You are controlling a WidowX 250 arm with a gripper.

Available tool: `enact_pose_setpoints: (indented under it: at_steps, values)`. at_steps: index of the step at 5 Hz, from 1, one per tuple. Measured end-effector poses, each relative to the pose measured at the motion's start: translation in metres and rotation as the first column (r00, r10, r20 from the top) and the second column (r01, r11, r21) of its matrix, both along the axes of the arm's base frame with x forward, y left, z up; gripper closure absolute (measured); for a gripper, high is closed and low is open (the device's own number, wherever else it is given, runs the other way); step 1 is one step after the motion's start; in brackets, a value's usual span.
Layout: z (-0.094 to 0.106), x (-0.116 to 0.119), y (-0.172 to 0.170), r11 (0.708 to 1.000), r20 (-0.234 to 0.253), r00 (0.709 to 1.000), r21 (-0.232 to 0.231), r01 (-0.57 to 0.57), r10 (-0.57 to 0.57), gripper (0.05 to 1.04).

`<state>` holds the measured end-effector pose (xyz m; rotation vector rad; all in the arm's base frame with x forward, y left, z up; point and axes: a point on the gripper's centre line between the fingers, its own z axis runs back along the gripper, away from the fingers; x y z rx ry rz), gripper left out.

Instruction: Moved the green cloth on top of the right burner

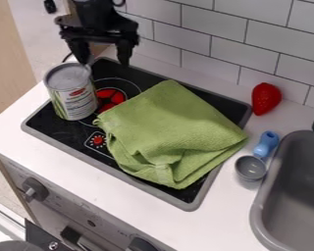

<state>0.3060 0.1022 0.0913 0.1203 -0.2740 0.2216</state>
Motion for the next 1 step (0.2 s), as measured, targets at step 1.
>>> enact_pose_setpoints:
  at_steps: [1]
  values:
    - [0.0004,0.0178,0.0064,0.987,0.083,0.985,0.07,0.147,-0.152,0.085]
